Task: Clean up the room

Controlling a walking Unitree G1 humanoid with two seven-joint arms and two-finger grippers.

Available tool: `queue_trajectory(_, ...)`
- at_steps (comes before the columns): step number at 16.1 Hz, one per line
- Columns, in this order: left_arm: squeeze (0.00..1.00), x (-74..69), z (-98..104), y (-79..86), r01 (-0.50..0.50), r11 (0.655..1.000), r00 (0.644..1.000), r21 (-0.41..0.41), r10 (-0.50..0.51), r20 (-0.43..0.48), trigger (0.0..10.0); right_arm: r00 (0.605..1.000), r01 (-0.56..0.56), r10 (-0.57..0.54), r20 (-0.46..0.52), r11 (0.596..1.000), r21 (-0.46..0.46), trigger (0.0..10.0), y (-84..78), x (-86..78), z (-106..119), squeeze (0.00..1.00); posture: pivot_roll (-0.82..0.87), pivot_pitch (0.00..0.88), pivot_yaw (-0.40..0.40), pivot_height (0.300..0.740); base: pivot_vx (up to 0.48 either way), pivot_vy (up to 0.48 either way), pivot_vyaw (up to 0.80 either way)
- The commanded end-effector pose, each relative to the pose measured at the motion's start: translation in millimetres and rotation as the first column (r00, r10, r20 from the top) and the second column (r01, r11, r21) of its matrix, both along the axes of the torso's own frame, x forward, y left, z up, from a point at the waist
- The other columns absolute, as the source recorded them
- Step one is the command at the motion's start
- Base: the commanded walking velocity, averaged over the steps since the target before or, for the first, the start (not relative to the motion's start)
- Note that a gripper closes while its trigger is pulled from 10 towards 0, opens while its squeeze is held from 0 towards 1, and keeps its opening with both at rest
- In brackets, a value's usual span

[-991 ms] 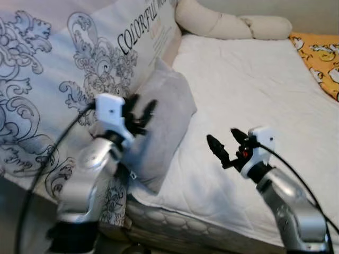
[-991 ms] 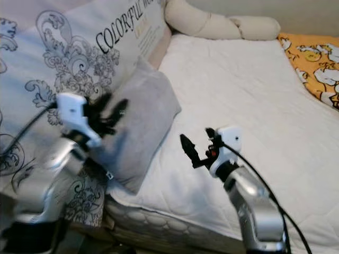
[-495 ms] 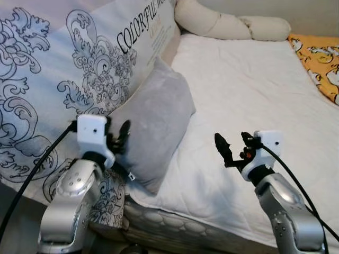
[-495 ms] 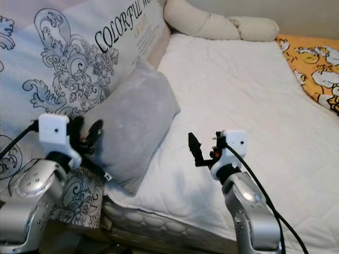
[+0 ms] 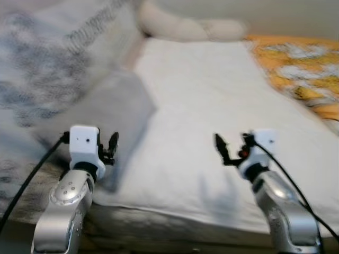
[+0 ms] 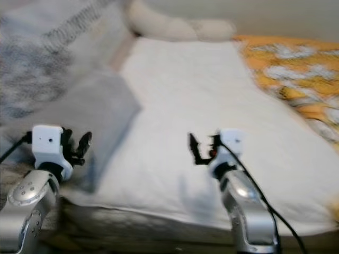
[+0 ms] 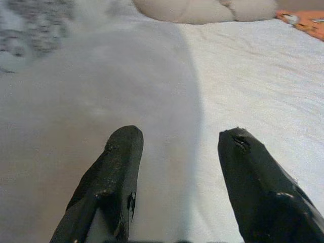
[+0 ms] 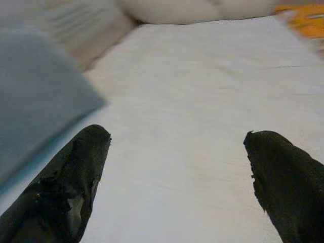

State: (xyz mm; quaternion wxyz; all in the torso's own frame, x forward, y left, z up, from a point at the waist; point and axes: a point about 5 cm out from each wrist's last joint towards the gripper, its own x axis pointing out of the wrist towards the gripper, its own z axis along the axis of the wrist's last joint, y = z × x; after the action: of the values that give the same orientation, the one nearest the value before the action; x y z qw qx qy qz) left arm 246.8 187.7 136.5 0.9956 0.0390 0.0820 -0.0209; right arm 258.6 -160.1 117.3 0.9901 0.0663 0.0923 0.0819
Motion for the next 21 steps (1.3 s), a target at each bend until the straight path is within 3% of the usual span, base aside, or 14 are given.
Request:
queue_trajectory(1,0.25,0.0,0,6.2,-0.033,0.999,0.999,0.022,0.033,-0.014,10.0,1.000,0.013,-0.013,-0.012,1.000,-0.008,10.0,0.4,1.6,-1,0.00,-0.03,0.000,-0.007,0.740,0.000,-0.480,0.00)
queue_trajectory(4,0.24,3.6,3,3.5,-0.024,0.999,1.000,0.032,0.024,-0.018,10.0,0.998,0.049,-0.050,-0.023,0.998,-0.044,10.0,-7.0,6.4,-1,0.00,-0.03,0.000,-0.008,0.740,0.000,-0.480,0.00)
queue_trajectory(9,0.22,5.4,3,4.2,-0.051,0.997,0.998,0.051,0.052,-0.027,10.0,0.999,0.036,-0.037,-0.007,0.993,-0.112,10.0,-3.4,7.7,-2,0.00,-0.03,0.000,-0.003,0.740,0.000,-0.480,0.00)
queue_trajectory(16,0.24,8.2,5,-0.2,-0.033,0.998,0.999,0.060,0.034,-0.017,10.0,0.999,0.032,-0.032,-0.001,0.993,-0.117,10.0,-3.5,11.3,1,0.00,-0.05,0.000,-0.001,0.740,0.000,-0.480,0.00)
queue_trajectory(21,0.24,10.8,4,-5.4,-0.018,0.998,0.999,0.059,0.020,-0.026,10.0,0.997,0.075,-0.077,-0.010,0.988,-0.136,10.0,-13.9,15.0,1,0.00,-0.05,0.000,-0.005,0.740,0.000,-0.480,0.73)
